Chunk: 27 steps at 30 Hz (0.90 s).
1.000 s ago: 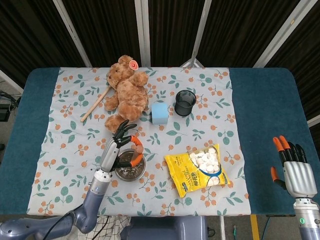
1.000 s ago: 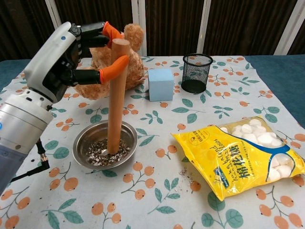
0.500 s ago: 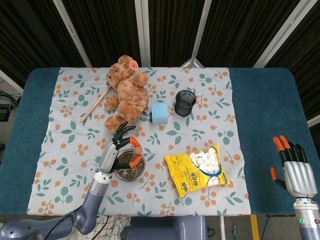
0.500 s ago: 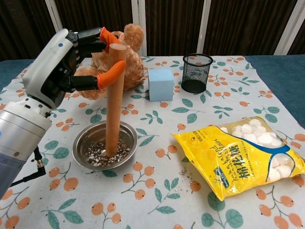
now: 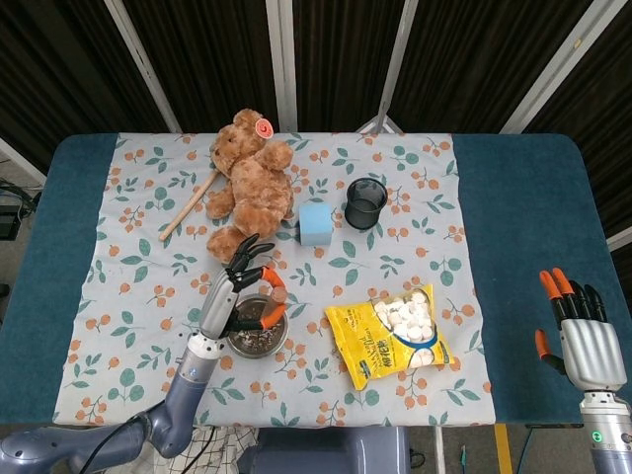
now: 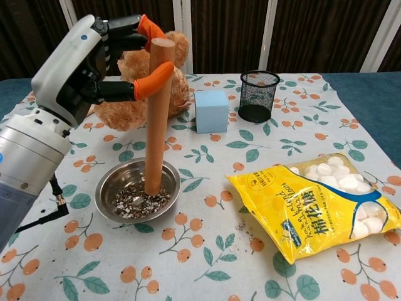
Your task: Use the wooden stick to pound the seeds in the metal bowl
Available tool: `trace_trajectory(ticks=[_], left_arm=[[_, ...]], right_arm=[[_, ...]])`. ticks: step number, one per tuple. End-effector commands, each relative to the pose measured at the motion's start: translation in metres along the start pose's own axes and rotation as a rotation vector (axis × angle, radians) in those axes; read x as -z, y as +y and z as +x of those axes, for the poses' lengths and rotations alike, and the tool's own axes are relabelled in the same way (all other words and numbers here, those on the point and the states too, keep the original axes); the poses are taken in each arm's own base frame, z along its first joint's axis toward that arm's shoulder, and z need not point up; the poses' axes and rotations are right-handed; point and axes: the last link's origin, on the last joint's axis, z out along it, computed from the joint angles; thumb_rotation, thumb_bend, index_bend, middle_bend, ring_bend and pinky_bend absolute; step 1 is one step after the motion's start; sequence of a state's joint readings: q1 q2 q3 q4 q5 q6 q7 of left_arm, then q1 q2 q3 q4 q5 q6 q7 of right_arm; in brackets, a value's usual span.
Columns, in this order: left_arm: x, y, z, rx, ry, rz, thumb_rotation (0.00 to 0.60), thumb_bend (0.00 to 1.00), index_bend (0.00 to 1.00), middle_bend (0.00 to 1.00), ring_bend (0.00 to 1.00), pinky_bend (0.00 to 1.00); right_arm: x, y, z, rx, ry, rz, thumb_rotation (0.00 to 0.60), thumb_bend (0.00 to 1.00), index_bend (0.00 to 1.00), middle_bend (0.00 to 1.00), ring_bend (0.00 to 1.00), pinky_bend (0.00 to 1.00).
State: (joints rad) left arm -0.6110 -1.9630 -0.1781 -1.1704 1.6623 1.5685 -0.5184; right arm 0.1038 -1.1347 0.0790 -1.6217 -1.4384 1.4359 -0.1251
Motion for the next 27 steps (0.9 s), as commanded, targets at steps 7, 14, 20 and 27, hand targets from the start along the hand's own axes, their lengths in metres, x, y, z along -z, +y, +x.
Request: trace_trajectory(ticks=[7,14,20,27], left_arm=[[0.01,-0.006,-0.005,0.007,-0.011,0.02,0.6,0.88,0.6,0.67,0.16,0.03],[0.02,-0.011,-0.002,0.018,0.007,0.039,0.6,0.88,0.6,0.67,0.16,0.03],[0.022,-0.012,0.0,0.021,0.014,0.04,0.6,0.88,0.6,0.67,0.16,0.03],[0.014,-0.005,0.002,0.03,0.028,0.002,0.6,0.88,0.6,0.67,0.16,0.03]], right_arm=[[-0.001,0.0,0.001,-0.001,-0.001,0.0,0.6,0.51,0.0,0.0,0.0,0.0],[0.0,0.0,0.0,-0.001,-0.001,0.0,0.6,0.51,0.0,0.0,0.0,0.0],[0.0,0.0,0.0,0.0,0.0,0.0,0.6,0.51,0.0,0.0,0.0,0.0],[0.0,0.0,0.0,0.0,0.002,-0.001,0.6,0.51,0.0,0.0,0.0,0.0]])
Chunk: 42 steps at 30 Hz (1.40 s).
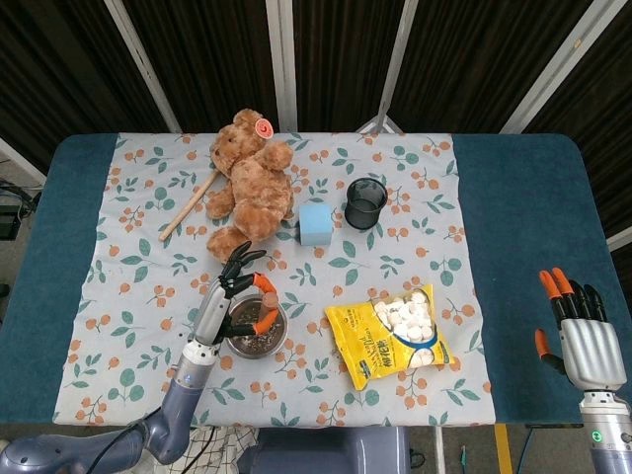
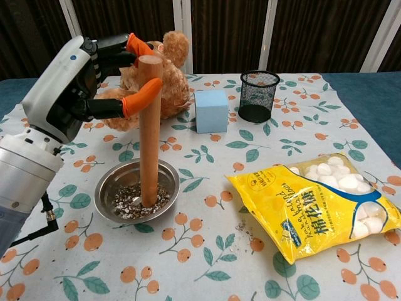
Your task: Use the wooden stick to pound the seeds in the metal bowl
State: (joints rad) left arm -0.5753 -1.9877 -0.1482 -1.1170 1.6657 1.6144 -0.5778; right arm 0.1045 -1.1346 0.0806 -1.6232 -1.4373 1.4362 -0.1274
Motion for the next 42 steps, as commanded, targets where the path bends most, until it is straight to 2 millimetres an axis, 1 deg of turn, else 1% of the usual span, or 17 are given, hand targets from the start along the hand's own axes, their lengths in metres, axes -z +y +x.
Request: trace_trajectory(ticks=[1,8,21,30,37,42], left_arm=[[-0.004,0.004,0.001,0.005,0.007,-0.015,0.6,0.88,0.6,0.67,0.16,0.03],[-0.005,0.006,0.002,-0.001,0.006,-0.028,0.6,0.88,0.6,0.67,0.16,0.03],[0.009,-0.007,0.004,-0.027,-0.012,-0.001,0.6,0.88,0.6,0.67,0.16,0.03],[0.015,-0.011,0.005,-0.027,-0.017,0.009,0.6,0.88,0.6,0.67,0.16,0.03],[0.008,-0.005,0.006,-0.024,-0.007,-0.022,0.6,0.88,0.6,0.67,0.16,0.03],[-0.007,0.007,0.009,-0.024,0.007,-0.074,0.6,0.88,0.6,0.67,0.16,0.03]], right_arm=[[0.0,0.0,0.0,-0.001,0.0,0.0,0.6,0.51,0.0,0.0,0.0,0.0],[0.001,0.0,0.0,-0.002,-0.001,0.0,0.6,0.51,0.0,0.0,0.0,0.0],[0.0,0.0,-0.001,-0.002,-0.001,-0.001,0.6,0.51,0.0,0.0,0.0,0.0],[0.0,0.0,0.0,-0.001,0.0,-0.001,0.6,0.51,0.0,0.0,0.0,0.0],[0.001,0.0,-0.001,-0.002,0.001,-0.001,0.6,0.51,0.0,0.0,0.0,0.0],[0.001,0.0,0.0,-0.004,0.001,-0.001,0.6,0.51,0.0,0.0,0.0,0.0]])
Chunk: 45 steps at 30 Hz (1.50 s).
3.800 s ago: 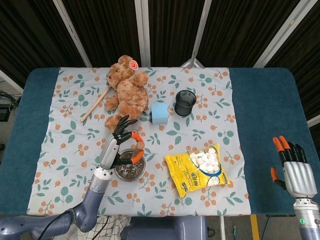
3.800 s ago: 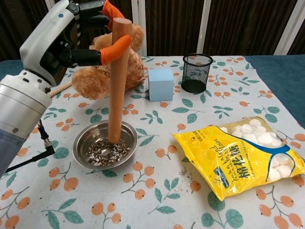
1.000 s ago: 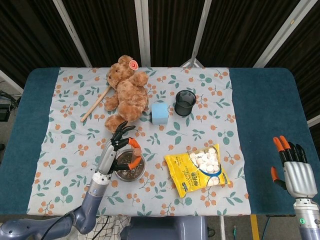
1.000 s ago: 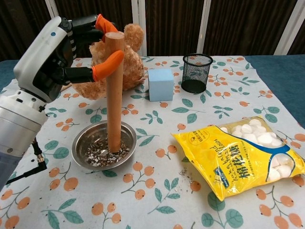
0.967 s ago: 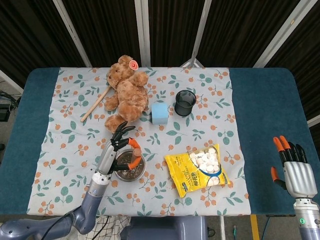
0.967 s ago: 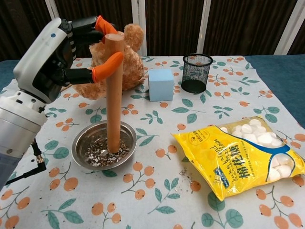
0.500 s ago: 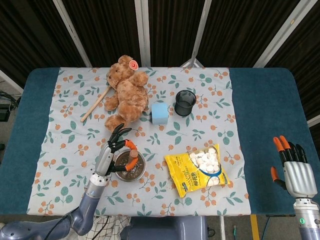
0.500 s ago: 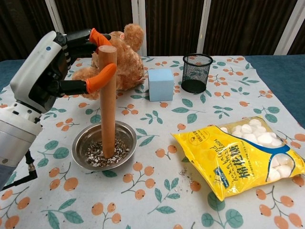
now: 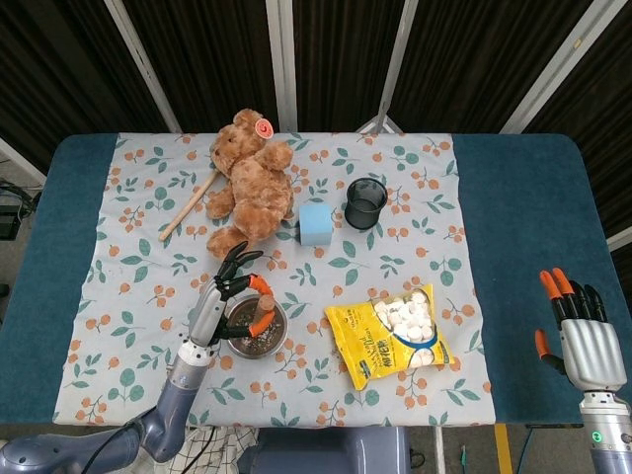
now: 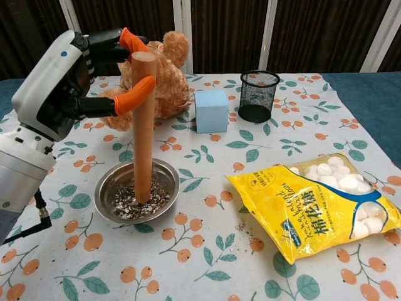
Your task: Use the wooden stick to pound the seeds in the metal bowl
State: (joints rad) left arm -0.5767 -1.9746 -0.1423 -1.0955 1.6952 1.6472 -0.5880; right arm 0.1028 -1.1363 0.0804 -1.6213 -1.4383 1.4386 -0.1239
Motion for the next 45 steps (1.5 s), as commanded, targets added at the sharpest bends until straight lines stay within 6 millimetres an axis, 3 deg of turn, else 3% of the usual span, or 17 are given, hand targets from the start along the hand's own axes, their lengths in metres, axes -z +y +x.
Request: trace_trajectory(ticks=[1,9,26,37,45], left_arm=[[-0.011,0.009,0.002,-0.003,0.01,-0.04,0.6,0.88,0.6,0.67,0.16,0.03],[-0.025,0.026,0.007,-0.021,0.014,-0.084,0.6,0.88,0.6,0.67,0.16,0.03],[-0.032,0.027,0.023,-0.09,0.003,-0.081,0.6,0.88,0.6,0.67,0.16,0.03],[-0.038,0.018,0.089,-0.362,-0.058,-0.122,0.6,0.88,0.6,0.68,0.16,0.03],[-0.02,-0.003,0.134,-0.561,-0.156,-0.037,0.6,0.88,0.6,0.69,0.18,0.04]], right_arm=[[0.0,0.0,0.0,0.0,0.0,0.0,0.6,0.51,0.0,0.0,0.0,0.0],[0.0,0.0,0.0,0.0,0.001,0.0,0.6,0.51,0.0,0.0,0.0,0.0],[0.0,0.0,0.0,-0.003,-0.001,-0.001,0.6,0.51,0.0,0.0,0.0,0.0],[0.001,0.001,0.0,-0.006,-0.004,0.001,0.6,0.51,0.0,0.0,0.0,0.0],[0.001,0.0,0.0,-0.007,-0.005,0.001,0.6,0.51,0.0,0.0,0.0,0.0]])
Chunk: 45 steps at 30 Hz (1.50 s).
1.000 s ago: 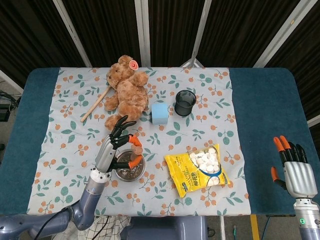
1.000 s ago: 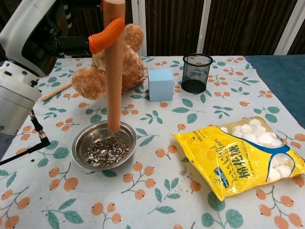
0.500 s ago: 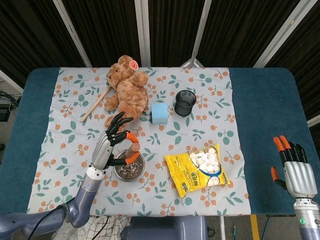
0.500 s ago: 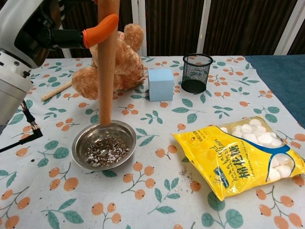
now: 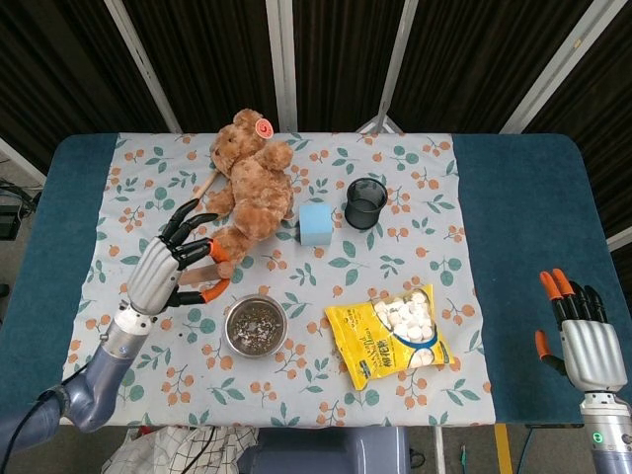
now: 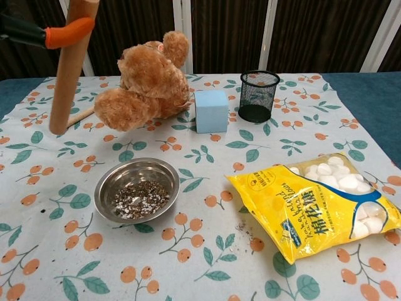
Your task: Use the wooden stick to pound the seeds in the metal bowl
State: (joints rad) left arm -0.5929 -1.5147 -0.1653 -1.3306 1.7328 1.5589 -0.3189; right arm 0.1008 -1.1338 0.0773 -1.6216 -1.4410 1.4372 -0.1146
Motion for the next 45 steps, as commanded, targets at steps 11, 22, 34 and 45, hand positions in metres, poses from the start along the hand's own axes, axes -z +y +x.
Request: trace_trajectory(ticks=[11,22,34,45], left_arm=[[0.067,-0.071,0.034,-0.334,-0.241,0.085,0.6,0.88,0.61,0.7,0.19,0.05],[0.102,-0.099,0.022,-0.439,-0.402,0.113,0.6,0.88,0.61,0.7,0.19,0.05],[0.115,-0.099,-0.013,-0.415,-0.457,0.11,0.6,0.85,0.6,0.69,0.19,0.05],[0.12,-0.103,-0.023,-0.399,-0.474,0.193,0.6,0.58,0.45,0.51,0.15,0.02]], right_arm=[[-0.001,0.0,0.0,-0.002,0.001,-0.003,0.6,0.51,0.0,0.0,0.0,0.0],[-0.001,-0.001,0.001,0.0,0.004,-0.006,0.6,0.51,0.0,0.0,0.0,0.0],[-0.001,-0.001,0.001,-0.002,0.004,-0.008,0.6,0.51,0.0,0.0,0.0,0.0],[-0.001,-0.001,0.001,-0.002,0.005,-0.006,0.6,0.51,0.0,0.0,0.0,0.0]])
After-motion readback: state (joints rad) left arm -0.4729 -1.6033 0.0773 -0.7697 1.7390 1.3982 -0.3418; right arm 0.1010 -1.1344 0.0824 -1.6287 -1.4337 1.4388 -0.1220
